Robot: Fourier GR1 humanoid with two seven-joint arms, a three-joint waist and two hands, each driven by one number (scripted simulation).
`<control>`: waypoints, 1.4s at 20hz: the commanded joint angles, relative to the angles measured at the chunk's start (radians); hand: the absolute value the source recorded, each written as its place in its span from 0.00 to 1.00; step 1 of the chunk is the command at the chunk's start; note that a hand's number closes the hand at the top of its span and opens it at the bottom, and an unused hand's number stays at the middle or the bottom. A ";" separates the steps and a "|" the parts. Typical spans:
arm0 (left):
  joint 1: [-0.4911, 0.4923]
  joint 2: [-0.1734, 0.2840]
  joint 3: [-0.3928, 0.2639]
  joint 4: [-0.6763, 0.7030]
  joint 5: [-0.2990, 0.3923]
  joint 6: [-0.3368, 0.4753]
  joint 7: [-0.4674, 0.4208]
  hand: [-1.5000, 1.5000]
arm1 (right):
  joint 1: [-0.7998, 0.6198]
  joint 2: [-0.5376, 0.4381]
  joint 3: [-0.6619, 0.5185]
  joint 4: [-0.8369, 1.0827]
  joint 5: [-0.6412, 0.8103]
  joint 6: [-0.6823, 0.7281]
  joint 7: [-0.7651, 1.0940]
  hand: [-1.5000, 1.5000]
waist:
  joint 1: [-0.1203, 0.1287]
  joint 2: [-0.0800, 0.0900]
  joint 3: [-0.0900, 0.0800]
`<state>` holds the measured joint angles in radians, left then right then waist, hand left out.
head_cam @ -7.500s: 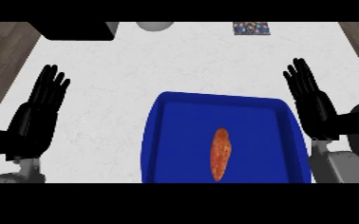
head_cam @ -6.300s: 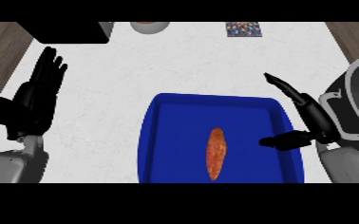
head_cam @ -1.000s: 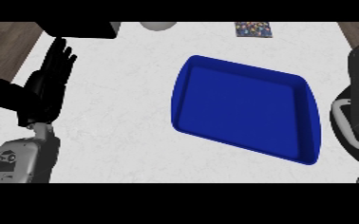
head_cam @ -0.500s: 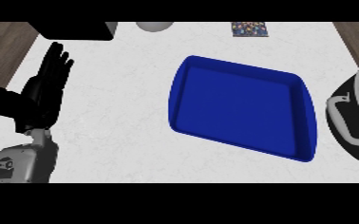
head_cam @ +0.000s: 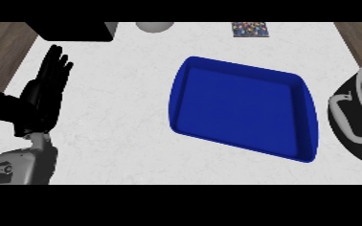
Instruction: Pick the sweet potato from the tray and place it in the pot
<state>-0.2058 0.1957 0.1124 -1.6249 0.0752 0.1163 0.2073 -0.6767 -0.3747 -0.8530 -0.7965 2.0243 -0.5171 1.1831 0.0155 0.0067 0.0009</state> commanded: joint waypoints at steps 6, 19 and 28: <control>0.005 0.008 0.009 -0.042 0.007 0.005 0.039 0.50 | 0.025 0.044 -0.203 0.019 -0.283 -0.261 -0.033 0.00 | -0.006 -0.004 0.003; 0.042 0.029 0.049 -0.010 0.035 -0.036 -0.010 0.50 | 0.103 0.103 -0.151 -0.164 -0.743 -0.665 -0.477 0.00 | -0.023 -0.011 0.000; 0.024 0.011 0.031 -0.036 -0.004 0.010 0.052 0.50 | 0.374 0.364 -0.017 -0.689 -0.921 -0.587 -0.513 0.00 | -0.029 -0.013 -0.001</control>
<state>-0.1890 0.2143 0.1483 -1.6440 0.0820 0.1117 0.2356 -0.4166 -0.1078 -0.9253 -1.2917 1.1669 -1.1061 0.6701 -0.0147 -0.0095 -0.0067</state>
